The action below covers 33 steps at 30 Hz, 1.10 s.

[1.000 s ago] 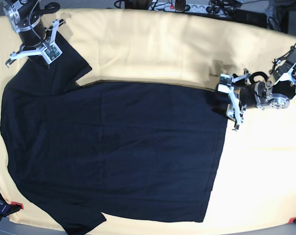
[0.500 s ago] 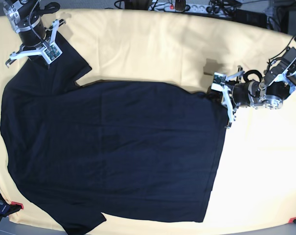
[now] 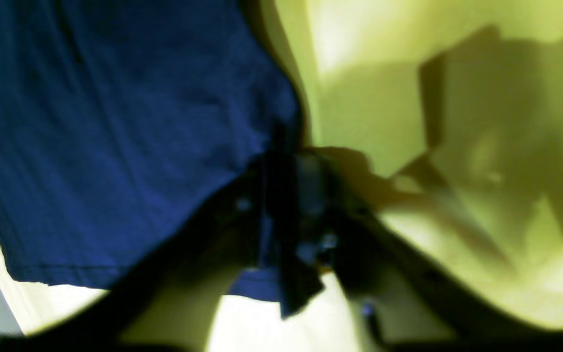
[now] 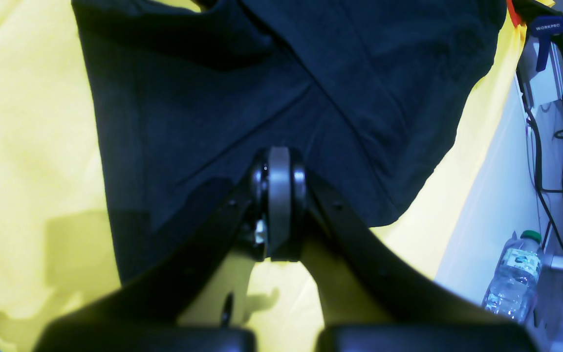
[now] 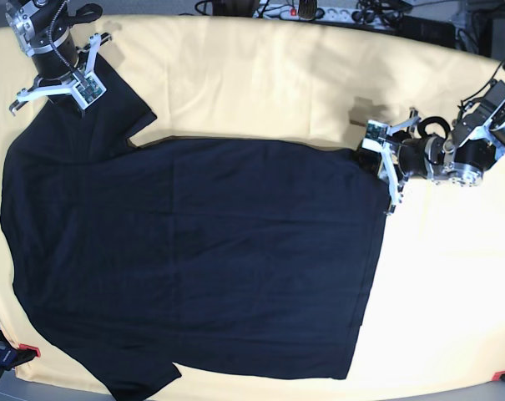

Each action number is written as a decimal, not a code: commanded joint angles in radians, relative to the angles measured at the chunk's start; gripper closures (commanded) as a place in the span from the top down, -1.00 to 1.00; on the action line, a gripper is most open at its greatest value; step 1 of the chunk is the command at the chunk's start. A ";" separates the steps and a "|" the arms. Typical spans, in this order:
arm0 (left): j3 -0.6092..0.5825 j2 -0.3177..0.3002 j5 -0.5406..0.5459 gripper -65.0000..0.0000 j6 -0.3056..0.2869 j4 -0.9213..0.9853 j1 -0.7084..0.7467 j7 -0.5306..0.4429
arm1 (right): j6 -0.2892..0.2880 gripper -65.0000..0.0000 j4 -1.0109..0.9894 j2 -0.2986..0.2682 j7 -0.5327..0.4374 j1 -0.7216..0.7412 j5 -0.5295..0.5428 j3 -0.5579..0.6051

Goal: Fold the T-shirt properly
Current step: 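Grasp the shirt edge with the left gripper and adjust its grip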

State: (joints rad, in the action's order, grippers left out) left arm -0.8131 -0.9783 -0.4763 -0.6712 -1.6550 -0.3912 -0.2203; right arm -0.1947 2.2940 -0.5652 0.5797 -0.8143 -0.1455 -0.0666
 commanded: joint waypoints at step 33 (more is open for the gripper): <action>0.009 -0.010 -0.002 -1.00 -0.027 -0.012 -0.027 -0.034 | 0.034 -1.00 0.011 -0.012 -0.011 -0.005 -0.011 -0.006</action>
State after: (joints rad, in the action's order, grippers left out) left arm -0.8120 -0.9680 -0.4950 -0.6937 -1.6543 -0.4011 -0.2409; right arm -0.1757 2.2940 -0.5648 0.5831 -0.8146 -0.1459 -0.0666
